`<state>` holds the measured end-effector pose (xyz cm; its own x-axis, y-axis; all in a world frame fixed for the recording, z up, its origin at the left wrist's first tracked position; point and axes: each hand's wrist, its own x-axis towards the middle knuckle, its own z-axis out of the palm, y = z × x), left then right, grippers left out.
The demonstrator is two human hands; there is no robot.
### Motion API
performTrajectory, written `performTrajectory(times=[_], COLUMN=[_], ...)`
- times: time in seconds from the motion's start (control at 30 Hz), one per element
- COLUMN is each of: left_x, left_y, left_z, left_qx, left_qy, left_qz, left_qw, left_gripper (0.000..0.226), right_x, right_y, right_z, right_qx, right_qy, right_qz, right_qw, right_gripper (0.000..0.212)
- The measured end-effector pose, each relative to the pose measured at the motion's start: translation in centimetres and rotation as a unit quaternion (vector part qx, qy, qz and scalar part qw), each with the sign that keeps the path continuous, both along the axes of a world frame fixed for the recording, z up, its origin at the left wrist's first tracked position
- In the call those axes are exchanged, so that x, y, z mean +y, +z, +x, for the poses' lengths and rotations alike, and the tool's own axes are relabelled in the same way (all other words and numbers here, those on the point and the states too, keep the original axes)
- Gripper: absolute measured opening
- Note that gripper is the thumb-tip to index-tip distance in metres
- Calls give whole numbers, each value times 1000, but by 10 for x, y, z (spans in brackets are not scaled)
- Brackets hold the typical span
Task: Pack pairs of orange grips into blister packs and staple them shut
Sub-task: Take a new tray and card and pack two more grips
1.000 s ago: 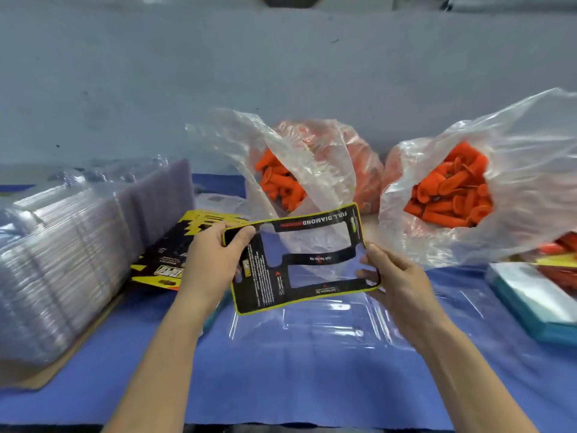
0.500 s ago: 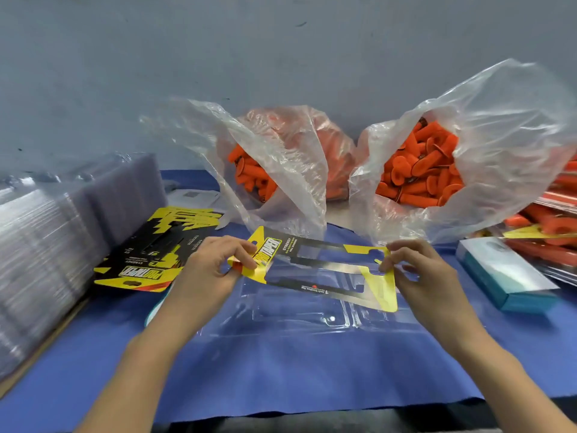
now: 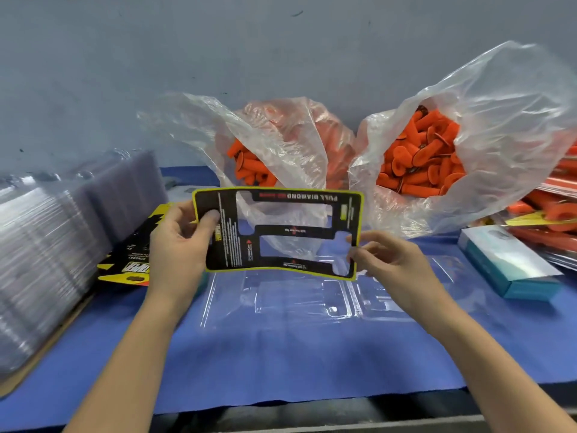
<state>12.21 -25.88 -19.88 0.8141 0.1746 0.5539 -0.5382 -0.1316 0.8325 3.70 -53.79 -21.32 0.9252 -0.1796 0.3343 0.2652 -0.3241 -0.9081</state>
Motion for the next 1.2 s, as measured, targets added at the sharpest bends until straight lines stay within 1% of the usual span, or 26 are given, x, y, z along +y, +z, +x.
performTrajectory(times=[0.07,0.13,0.2,0.27,0.33,0.43,0.57,0.63,0.77,0.83,1.03,1.2], left_x=[0,0,1,2,3,7,13,13,7,3,-5,-11], left_y=[-4,-10,-18,-26,-32,-40,-46,-46,-47,-48,-50,-50], left_z=[9,17,23,26,26,24,19,17,15,15,13,10], left_qx=[28,59,87,103,127,162,169,170,178,180,191,188], left_qy=[17,31,60,85,81,80,100,102,93,94,111,120], left_qz=[13,56,121,185,218,252,279,283,289,295,331,347], left_qw=[999,996,987,974,964,951,940,939,936,933,918,911], left_gripper=[7,5,6,5,5,11,12,14,10,13,18,12], right_x=[8,12,12,10,9,3,-3,-3,-4,-4,-6,-7], right_y=[2,0,-4,-8,-12,-15,-19,-20,-23,-24,-26,-27], right_z=[6,13,19,24,26,24,20,20,21,21,23,22], right_qx=[28,53,74,102,125,136,132,132,138,140,134,129], right_qy=[15,18,7,-4,-11,-38,-60,-54,-42,-33,-31,-19], right_qz=[-2,-17,-49,-83,-124,-182,-244,-270,-349,-375,-403,-426], right_qw=[999,998,996,991,984,973,959,952,926,916,905,895], right_gripper=[13,13,15,23,28,29,26,26,32,31,27,29])
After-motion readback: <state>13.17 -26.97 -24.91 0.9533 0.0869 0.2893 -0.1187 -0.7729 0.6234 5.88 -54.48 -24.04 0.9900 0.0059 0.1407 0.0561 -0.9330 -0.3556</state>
